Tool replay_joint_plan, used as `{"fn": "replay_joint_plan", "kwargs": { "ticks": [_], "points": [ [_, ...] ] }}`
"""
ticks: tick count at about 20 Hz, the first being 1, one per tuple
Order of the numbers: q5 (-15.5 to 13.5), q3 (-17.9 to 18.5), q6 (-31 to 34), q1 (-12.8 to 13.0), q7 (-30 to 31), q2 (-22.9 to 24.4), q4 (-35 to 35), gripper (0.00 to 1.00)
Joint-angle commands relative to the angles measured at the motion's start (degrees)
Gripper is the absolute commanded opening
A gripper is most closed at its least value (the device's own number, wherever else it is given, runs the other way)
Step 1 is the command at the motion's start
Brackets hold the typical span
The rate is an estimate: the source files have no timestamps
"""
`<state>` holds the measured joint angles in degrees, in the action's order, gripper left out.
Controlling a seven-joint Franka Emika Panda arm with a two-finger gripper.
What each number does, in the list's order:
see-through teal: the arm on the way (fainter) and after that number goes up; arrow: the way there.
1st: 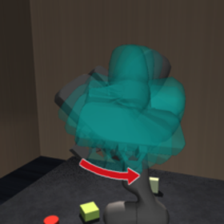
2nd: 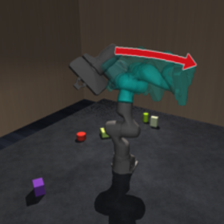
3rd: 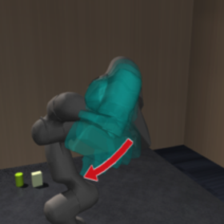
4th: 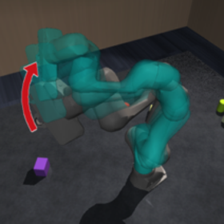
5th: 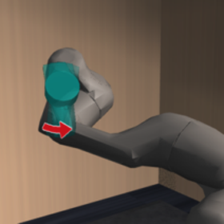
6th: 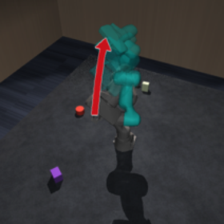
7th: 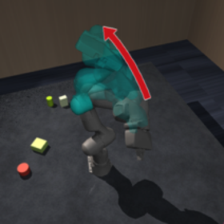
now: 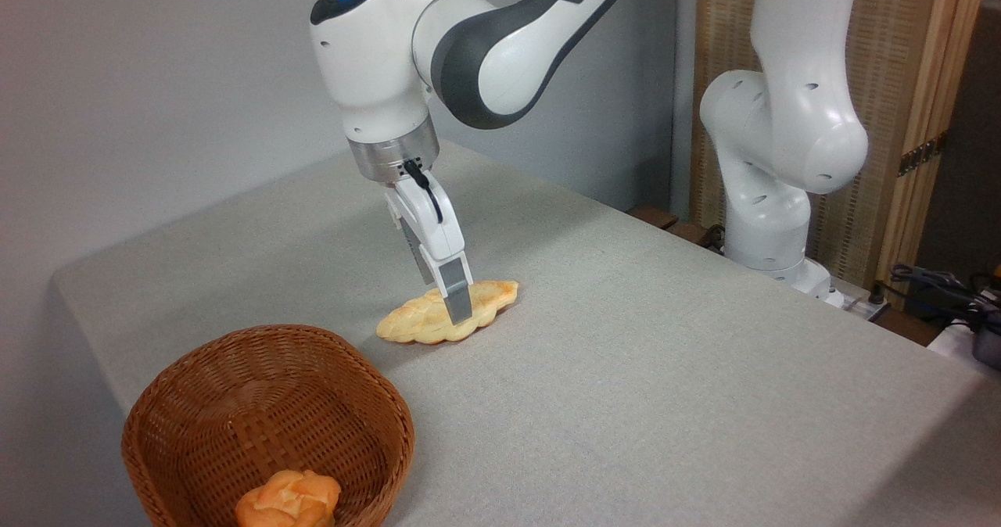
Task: Put bread into the basket
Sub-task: 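Lower the gripper onto the middle of the long bread roll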
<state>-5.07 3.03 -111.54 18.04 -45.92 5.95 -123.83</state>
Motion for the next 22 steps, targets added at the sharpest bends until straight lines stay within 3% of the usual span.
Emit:
{"fn": "replay_joint_plan", "kwargs": {
  "ticks": [1,9,12,13,22],
  "points": [
    [-0.1,0.5,-1.3,0.9,-1.3,-1.2,-0.6,1.0],
    [-0.1,0.5,-3.6,1.0,-1.3,-3.2,-0.5,0.99],
    [-0.2,0.5,-3.9,0.9,-1.3,-3.7,-0.5,0.53],
    [-0.1,0.5,-3.9,0.9,-1.3,-3.6,-0.5,0.45],
    [-0.3,0.6,-3.7,0.9,-1.2,-3.3,0.0,0.43]
  ]
}}
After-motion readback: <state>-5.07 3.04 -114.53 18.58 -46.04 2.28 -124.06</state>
